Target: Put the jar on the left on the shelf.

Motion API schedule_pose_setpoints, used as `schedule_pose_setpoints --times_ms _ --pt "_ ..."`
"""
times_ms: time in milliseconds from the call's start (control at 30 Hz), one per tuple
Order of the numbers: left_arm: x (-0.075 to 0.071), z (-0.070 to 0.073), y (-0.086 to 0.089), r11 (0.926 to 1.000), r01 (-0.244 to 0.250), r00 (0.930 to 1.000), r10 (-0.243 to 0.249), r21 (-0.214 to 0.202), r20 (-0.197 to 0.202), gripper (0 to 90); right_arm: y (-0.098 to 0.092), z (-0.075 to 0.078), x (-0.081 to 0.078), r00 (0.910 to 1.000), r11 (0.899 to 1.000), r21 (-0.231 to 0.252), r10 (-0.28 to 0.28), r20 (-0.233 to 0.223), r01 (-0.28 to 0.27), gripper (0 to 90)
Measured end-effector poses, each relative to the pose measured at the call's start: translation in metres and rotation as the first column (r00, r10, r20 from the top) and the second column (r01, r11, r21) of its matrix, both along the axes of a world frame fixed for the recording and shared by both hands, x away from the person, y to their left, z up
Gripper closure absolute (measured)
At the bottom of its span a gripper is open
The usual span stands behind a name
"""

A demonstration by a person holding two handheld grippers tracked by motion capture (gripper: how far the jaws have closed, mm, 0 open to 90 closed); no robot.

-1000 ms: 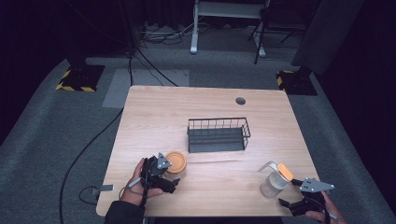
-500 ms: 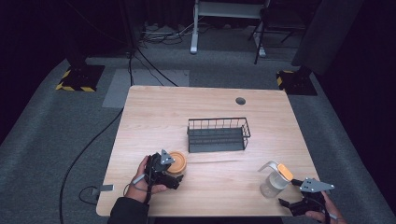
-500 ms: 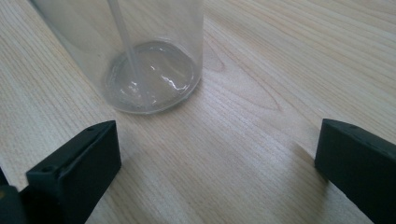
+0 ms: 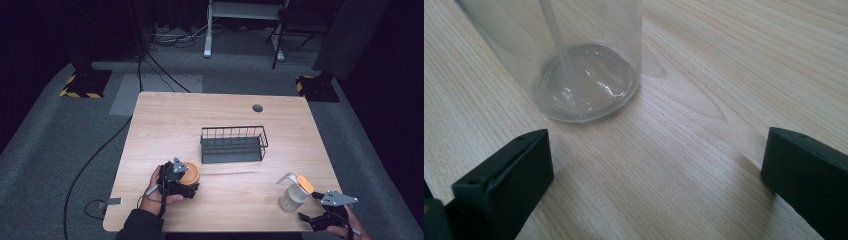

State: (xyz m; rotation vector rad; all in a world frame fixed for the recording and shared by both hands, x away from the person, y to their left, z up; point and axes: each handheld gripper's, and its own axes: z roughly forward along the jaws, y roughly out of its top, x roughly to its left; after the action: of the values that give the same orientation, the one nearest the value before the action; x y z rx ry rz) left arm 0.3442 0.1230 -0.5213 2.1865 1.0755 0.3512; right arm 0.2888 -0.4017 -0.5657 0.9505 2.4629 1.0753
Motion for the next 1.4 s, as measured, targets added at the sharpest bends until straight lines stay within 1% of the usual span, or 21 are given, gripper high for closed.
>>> schedule_pose_setpoints --times_ms 67,100,133,200,267,333,367,433,533,600,700,767,833,933,1033,1133,1300,1400 --pt "0.0 -0.001 -0.001 0.9999 -0.012 0.9999 0.012 -0.011 0.009 3.6 0.0 0.0 0.0 1.0 1.0 0.0 0.0 0.0 0.0 0.1" --pt "-0.001 -0.003 -0.001 0.999 -0.026 0.9996 0.027 -0.036 0.009 4.4 0.0 0.0 0.0 1.0 1.0 0.0 0.0 0.0 0.0 0.1" --pt "-0.001 -0.005 -0.001 0.9985 -0.032 0.9994 0.032 -0.044 0.01 6.6 0.0 0.0 0.0 1.0 1.0 0.0 0.0 0.0 0.0 0.1" --pt "-0.002 -0.007 -0.002 0.9978 -0.043 0.9987 0.045 -0.05 0.024 6.9 0.0 0.0 0.0 1.0 1.0 0.0 0.0 0.0 0.0 0.1" --pt "-0.004 -0.006 -0.003 0.9979 -0.047 0.9975 0.049 -0.043 0.05 7.7 0.0 0.0 0.0 1.0 1.0 0.0 0.0 0.0 0.0 0.1" --pt "-0.006 -0.006 -0.004 0.9974 -0.061 0.9958 0.063 -0.038 0.067 8.3 0.0 0.0 0.0 1.0 1.0 0.0 0.0 0.0 0.0 0.1" --pt "-0.006 -0.006 -0.004 0.9974 -0.061 0.9958 0.063 -0.038 0.067 8.6 0.0 0.0 0.0 1.0 1.0 0.0 0.0 0.0 0.0 0.1" --pt "-0.008 -0.006 -0.005 0.9975 -0.065 0.9943 0.067 -0.028 0.083 8.9 0.0 0.0 0.0 1.0 1.0 0.001 0.0 0.0 0.0 0.1" --pt "-0.008 -0.005 -0.004 0.9971 -0.07 0.9939 0.072 -0.028 0.083 9.2 0.0 0.0 0.0 1.0 1.0 0.001 0.001 0.0 -0.001 0.1" --pt "-0.008 -0.003 -0.003 0.9972 -0.072 0.994 0.073 -0.018 0.081 9.3 0.0 0.0 0.0 1.0 1.0 0.001 0.001 0.0 -0.001 0.1" --pt "-0.008 -0.002 -0.001 0.9969 -0.074 0.9938 0.076 -0.026 0.082 9.3 0.0 0.0 0.0 1.0 1.0 0.001 0.001 0.0 -0.001 0.1" --pt "-0.009 0.001 0.0 0.9969 -0.074 0.9927 0.076 -0.028 0.093 9.3 0.0 0.0 0.0 1.0 1.0 0.001 0.002 0.001 -0.002 0.1" --pt "-0.01 0.003 0.001 0.9971 -0.072 0.9928 0.074 -0.026 0.095 9.3 0.0 0.0 0.0 1.0 1.0 0.001 0.002 0.001 -0.002 0.1" --pt "-0.011 0.005 0.0 0.9978 -0.064 0.993 0.065 -0.016 0.099 9.3 0.0 0.0 0.0 1.0 1.0 0.002 0.002 0.001 -0.002 0.1" --pt "-0.013 0.007 -0.002 0.9975 -0.071 0.9913 0.071 -0.006 0.111 9.3 0.0 0.0 0.0 1.0 1.0 0.002 0.002 0.001 -0.002 0.1" --pt "-0.014 0.009 -0.003 0.9974 -0.071 0.9916 0.072 -0.011 0.108 9.3 0.0 0.0 0.0 1.0 1.0 0.002 0.002 0.001 -0.002 0.1" --pt "-0.015 0.012 -0.005 0.9976 -0.069 0.9918 0.07 -0.006 0.107 9.3 0.0 0.0 0.0 1.0 1.0 0.002 0.002 0.001 -0.002 0.1" --pt "-0.017 0.014 -0.007 0.9975 -0.071 0.9907 0.071 -0.005 0.116 9.3 0.0 0.0 0.0 1.0 1.0 0.002 0.002 0.001 -0.002 0.1"
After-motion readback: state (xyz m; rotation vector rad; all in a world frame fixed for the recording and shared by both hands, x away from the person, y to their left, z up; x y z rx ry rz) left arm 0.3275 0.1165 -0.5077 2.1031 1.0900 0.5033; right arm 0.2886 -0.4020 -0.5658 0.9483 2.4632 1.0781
